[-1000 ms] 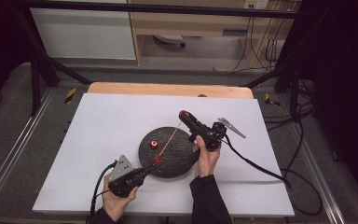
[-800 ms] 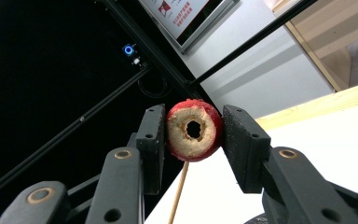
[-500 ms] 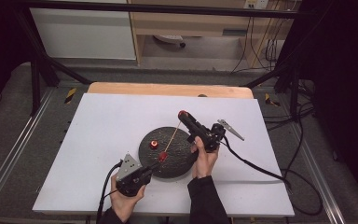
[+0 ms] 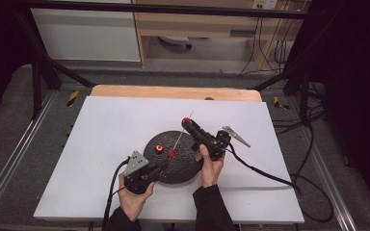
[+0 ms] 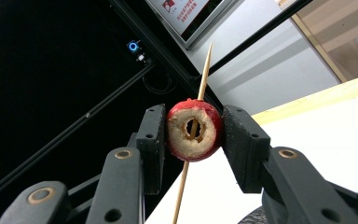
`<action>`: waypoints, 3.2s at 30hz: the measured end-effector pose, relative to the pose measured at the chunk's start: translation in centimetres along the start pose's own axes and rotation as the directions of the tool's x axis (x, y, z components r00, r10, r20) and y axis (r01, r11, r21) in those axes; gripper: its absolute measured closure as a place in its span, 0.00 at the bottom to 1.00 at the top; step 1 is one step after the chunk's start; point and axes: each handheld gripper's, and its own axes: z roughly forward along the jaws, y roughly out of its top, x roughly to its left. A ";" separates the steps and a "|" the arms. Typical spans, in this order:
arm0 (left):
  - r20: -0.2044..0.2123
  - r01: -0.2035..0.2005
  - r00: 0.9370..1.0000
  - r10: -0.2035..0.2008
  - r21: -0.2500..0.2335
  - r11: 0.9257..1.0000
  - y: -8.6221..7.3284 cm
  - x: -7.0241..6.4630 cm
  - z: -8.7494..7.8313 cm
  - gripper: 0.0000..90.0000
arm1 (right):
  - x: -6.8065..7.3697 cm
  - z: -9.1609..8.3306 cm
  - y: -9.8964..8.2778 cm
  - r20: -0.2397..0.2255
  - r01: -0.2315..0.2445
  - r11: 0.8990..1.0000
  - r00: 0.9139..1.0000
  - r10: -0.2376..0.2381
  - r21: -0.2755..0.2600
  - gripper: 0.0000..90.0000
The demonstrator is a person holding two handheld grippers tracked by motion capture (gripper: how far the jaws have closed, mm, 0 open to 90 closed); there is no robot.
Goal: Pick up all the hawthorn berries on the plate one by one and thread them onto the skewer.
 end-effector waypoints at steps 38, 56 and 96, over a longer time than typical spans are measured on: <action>0.025 -0.025 0.999 0.025 0.019 1.000 2.5 0.4 2.0 0.98 | 0.0 -1.5 -0.9 0.005 0.091 0.987 0.996 -0.093 0.132 0.59; -0.010 -0.083 0.996 0.085 0.112 0.990 0.6 3.4 -1.1 0.98 | -1.0 -2.3 -0.2 0.039 0.278 0.856 0.944 -0.327 0.436 0.12; -0.092 -0.027 0.995 0.046 0.201 0.979 -4.7 10.3 -8.3 0.98 | -0.6 2.3 -1.5 -0.014 0.337 0.513 0.846 -0.533 0.789 0.03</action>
